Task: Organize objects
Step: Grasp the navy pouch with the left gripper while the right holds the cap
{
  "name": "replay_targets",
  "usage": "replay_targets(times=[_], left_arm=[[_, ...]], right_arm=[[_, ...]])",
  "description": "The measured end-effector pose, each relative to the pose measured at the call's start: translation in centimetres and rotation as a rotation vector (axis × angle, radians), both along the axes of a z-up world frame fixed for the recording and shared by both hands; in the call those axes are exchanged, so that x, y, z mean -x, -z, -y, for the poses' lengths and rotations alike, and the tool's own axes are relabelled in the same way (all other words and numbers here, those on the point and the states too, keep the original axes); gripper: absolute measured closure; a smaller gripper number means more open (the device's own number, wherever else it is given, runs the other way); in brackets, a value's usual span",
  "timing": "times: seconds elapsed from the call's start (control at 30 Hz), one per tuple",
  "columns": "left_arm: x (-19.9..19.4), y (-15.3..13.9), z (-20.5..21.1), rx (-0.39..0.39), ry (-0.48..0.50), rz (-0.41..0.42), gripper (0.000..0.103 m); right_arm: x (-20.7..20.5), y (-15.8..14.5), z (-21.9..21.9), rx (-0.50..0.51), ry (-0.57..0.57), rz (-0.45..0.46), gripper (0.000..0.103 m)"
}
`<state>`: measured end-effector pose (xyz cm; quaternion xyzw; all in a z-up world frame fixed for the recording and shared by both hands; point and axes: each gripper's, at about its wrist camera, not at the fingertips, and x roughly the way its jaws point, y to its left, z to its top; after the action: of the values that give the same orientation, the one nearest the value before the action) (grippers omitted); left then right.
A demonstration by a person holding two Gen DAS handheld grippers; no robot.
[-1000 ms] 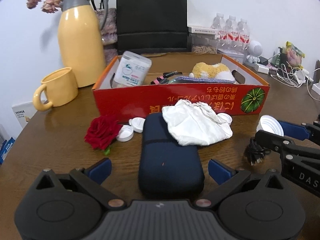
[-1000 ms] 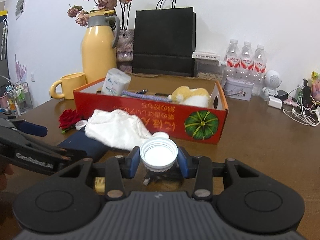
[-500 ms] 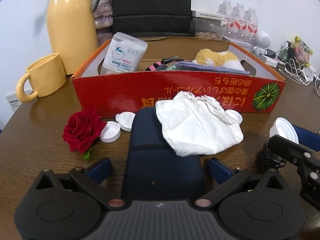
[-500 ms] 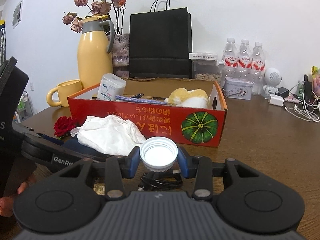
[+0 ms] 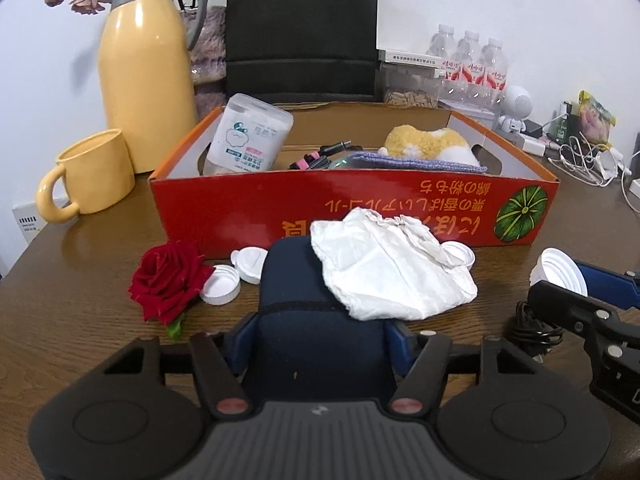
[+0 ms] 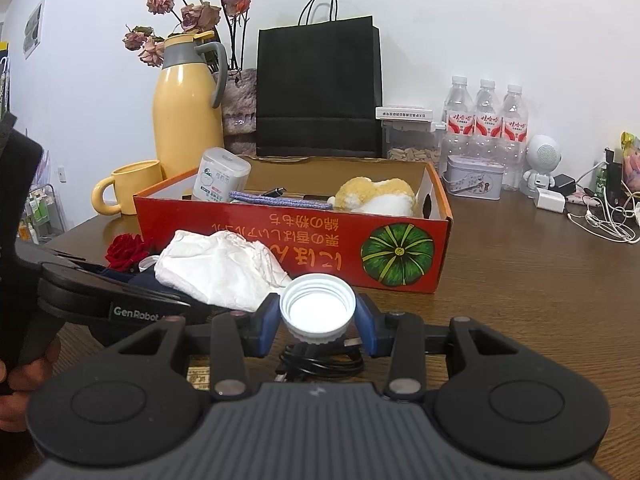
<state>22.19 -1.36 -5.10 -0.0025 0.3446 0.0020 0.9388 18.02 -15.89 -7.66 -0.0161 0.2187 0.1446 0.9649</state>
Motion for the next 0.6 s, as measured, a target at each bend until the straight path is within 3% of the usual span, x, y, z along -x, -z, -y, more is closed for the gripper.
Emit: replay_targets(times=[0.6], left_arm=[[4.2, -0.8, -1.3, 0.022, -0.046, 0.073, 0.042]], right_arm=[[0.5, -0.1, 0.1, -0.01, 0.005, 0.026, 0.062]])
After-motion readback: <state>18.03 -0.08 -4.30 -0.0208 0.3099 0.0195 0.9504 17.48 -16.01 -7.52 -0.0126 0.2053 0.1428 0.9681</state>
